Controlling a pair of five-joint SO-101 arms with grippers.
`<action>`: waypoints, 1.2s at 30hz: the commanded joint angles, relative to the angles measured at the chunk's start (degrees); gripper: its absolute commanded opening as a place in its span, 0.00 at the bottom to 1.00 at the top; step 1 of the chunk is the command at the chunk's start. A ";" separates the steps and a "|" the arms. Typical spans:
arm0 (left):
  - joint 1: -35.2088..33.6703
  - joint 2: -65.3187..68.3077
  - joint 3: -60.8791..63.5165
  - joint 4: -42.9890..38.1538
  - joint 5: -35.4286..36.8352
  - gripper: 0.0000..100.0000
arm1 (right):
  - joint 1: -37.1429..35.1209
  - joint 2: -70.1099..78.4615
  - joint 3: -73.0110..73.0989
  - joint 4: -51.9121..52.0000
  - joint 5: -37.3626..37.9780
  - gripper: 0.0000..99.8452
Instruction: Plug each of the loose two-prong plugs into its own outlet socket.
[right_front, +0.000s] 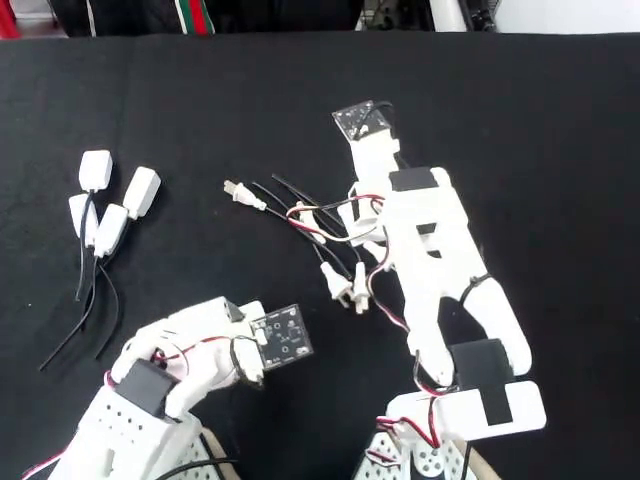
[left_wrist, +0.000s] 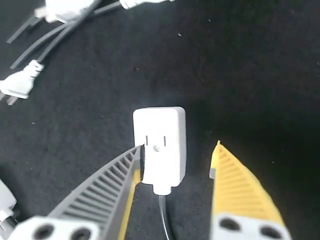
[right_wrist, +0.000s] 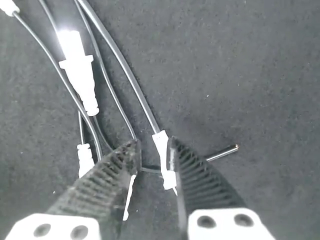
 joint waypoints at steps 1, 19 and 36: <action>0.84 3.43 -1.98 -2.20 -0.26 0.22 | 0.26 -2.24 -0.13 -0.88 -0.44 0.10; -2.07 51.60 -20.88 -12.92 1.23 0.22 | 0.44 -2.24 -0.13 -0.44 -0.44 0.10; -4.00 52.48 -16.48 -17.14 2.46 0.22 | 0.35 -2.24 -0.04 -0.44 -0.44 0.10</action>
